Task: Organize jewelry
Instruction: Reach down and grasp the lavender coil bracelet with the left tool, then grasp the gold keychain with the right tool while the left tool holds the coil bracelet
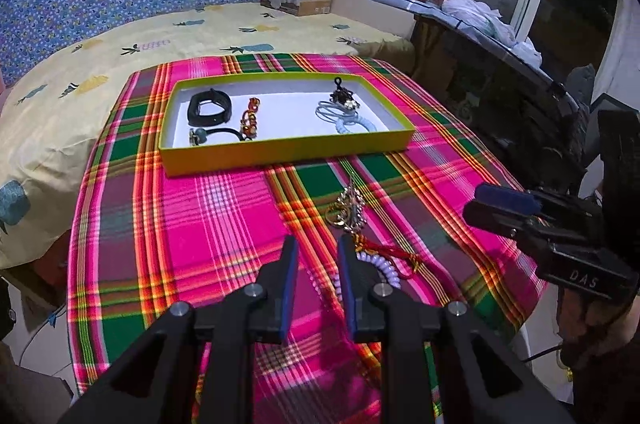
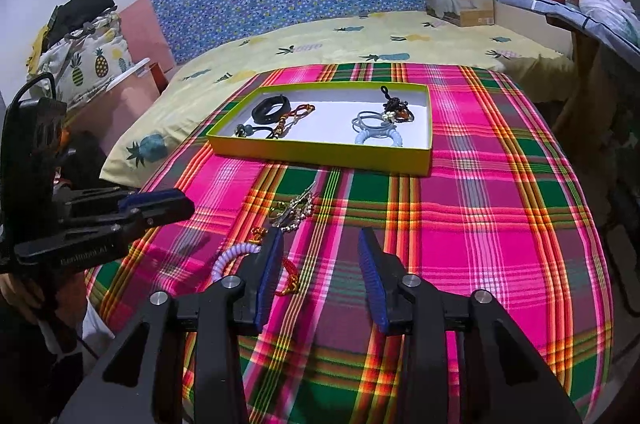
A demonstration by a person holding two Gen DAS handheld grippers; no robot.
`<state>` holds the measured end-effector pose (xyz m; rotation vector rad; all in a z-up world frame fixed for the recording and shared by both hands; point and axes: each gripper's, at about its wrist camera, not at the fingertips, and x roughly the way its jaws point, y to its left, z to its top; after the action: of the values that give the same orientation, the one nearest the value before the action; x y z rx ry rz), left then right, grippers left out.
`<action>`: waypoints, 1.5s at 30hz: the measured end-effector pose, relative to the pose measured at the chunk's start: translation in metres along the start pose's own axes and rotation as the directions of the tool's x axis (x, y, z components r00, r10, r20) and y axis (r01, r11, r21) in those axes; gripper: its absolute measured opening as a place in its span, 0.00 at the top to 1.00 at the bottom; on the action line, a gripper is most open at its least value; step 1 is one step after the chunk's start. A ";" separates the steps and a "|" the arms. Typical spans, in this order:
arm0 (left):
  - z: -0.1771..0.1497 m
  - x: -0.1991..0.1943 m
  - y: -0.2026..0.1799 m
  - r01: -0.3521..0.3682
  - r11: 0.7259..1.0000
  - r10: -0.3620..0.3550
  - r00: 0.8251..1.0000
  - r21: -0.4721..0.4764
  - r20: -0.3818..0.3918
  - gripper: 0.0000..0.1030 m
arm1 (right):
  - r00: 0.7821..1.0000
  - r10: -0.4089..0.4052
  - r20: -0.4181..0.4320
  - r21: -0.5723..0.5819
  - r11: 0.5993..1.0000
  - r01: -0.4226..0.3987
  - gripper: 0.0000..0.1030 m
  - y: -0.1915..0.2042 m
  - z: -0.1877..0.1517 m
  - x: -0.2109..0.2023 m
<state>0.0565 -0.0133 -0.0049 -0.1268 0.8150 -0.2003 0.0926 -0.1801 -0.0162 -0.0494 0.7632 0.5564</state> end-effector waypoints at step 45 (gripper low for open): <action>-0.033 0.022 0.014 -0.153 0.988 0.155 0.986 0.025 -0.063 0.90 | 0.988 0.083 -0.127 -0.080 0.992 -0.093 0.65 0.022 -0.016 0.047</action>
<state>0.0491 -0.0056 -0.0455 -0.0376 0.8833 -0.0670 0.0991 -0.1434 -0.0554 -0.1310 0.8652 0.6748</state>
